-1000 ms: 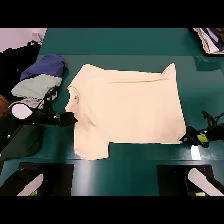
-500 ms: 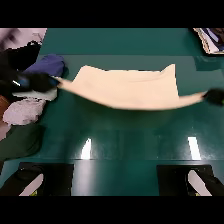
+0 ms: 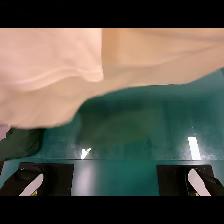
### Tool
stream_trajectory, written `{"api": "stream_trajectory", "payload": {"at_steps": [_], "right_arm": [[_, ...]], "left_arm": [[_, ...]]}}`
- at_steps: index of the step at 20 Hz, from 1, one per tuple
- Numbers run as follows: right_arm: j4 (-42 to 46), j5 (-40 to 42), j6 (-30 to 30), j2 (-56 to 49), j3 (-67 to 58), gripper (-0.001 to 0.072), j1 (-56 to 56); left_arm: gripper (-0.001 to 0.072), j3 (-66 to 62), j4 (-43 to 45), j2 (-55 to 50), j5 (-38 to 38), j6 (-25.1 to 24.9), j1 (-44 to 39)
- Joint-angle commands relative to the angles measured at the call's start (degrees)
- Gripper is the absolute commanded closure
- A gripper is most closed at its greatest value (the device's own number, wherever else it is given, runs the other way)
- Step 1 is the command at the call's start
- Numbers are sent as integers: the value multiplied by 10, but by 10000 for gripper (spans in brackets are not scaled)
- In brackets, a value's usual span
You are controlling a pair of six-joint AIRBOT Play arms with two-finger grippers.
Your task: Fold the shirts.
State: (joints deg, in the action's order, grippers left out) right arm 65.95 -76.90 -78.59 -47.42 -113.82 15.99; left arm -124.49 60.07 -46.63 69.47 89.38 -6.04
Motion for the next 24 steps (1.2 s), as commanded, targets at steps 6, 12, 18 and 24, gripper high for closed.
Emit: {"api": "stream_trajectory", "payload": {"at_steps": [6,12,18,24], "right_arm": [[-3,-64,-1,-24,4,697,52],[8,-172,-3,-203,130,697,2],[76,-102,-3,-413,209,697,-92],[71,13,-11,-542,75,697,-128]], "left_arm": [[687,92,129,-18,-16,18,0],[686,351,109,-161,25,-14,0],[686,378,98,-378,-73,-46,0],[687,288,102,-485,-210,-71,3]]}}
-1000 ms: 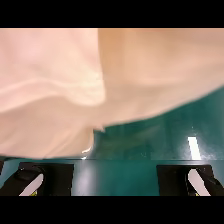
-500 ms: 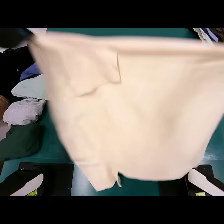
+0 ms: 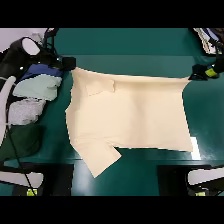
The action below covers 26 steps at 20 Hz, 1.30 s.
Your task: Fold the shirts.
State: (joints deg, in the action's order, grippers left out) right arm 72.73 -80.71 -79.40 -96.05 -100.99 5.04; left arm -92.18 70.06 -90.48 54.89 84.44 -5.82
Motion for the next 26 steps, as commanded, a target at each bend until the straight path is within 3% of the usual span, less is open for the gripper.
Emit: {"api": "stream_trajectory", "payload": {"at_steps": [1,3,5,10,16,21,22,23,24,26], "right_arm": [[3,52,-3,-66,-76,697,-18],[4,43,-3,-78,-111,697,-18],[6,23,-2,-73,-120,697,-15],[10,-65,0,-63,-102,697,-14],[10,4,0,24,103,697,-16],[6,78,-1,79,217,693,-18],[2,78,-1,83,227,585,-18],[3,72,-1,85,231,346,-18],[3,58,-1,88,231,299,-18],[5,33,0,105,231,301,-9]], "left_arm": [[686,-46,2,-50,-73,-31,0],[687,-67,3,-50,-59,-58,2],[687,-98,8,-49,13,-80,10],[689,-76,15,-29,171,-43,37],[687,161,15,52,115,-43,27],[681,227,-5,57,110,-33,27],[478,227,-16,58,105,-32,27],[269,226,-22,59,108,-32,27],[290,226,-20,63,117,-32,27],[290,226,-4,86,152,-27,31]]}}
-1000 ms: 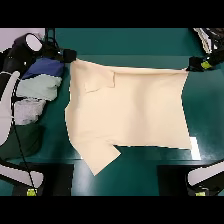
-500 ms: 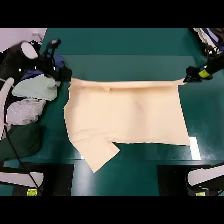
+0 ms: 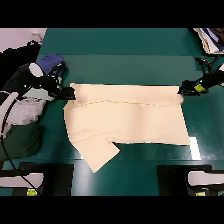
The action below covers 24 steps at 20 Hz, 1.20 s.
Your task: Fold the shirts.
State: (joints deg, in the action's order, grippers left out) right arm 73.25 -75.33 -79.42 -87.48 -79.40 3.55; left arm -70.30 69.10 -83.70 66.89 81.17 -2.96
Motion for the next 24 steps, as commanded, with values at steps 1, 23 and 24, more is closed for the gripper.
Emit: {"api": "stream_trajectory", "payload": {"at_steps": [1,23,24], "right_arm": [[3,-30,0,33,16,301,13],[-3,2,0,234,180,301,35],[-3,2,0,234,180,301,31]], "left_arm": [[290,11,24,38,57,12,6],[291,549,-178,410,-32,91,6],[290,556,-187,410,-38,90,6]]}}
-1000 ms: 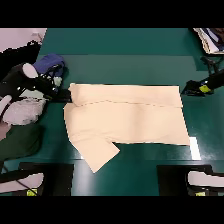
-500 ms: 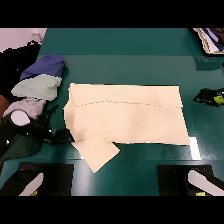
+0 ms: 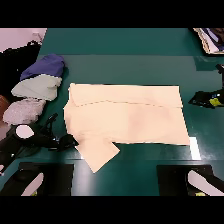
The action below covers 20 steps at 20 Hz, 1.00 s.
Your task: Fold the shirts.
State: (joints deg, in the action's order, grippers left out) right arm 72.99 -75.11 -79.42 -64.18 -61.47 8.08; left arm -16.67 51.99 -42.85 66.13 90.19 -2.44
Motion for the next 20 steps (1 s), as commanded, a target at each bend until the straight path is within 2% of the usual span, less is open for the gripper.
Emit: {"api": "stream_trajectory", "payload": {"at_steps": [1,3,5,10,11,12,13,15,18,20], "right_arm": [[0,0,0,1,1,301,-19],[0,-9,0,1,1,300,-19],[2,-40,0,1,2,301,-8],[52,-141,0,1,9,300,94],[59,-156,0,1,24,275,120],[61,-166,0,1,51,125,149],[60,-168,-1,1,83,107,174],[60,-151,-1,1,156,186,210],[6,-90,-1,1,241,209,232],[-28,-50,0,1,270,251,228]], "left_arm": [[291,22,-23,2,-36,-2,0],[311,22,-31,2,-61,-2,0],[677,22,-49,2,-80,-8,0],[687,7,-74,3,-57,-52,0],[687,0,-75,3,-54,-58,0],[687,-8,-76,3,-50,-69,0],[687,-16,-76,3,-50,-75,0],[687,-27,-76,3,-52,-82,0],[687,-33,-75,3,-57,-82,0],[686,-33,-75,3,-63,-81,0]]}}
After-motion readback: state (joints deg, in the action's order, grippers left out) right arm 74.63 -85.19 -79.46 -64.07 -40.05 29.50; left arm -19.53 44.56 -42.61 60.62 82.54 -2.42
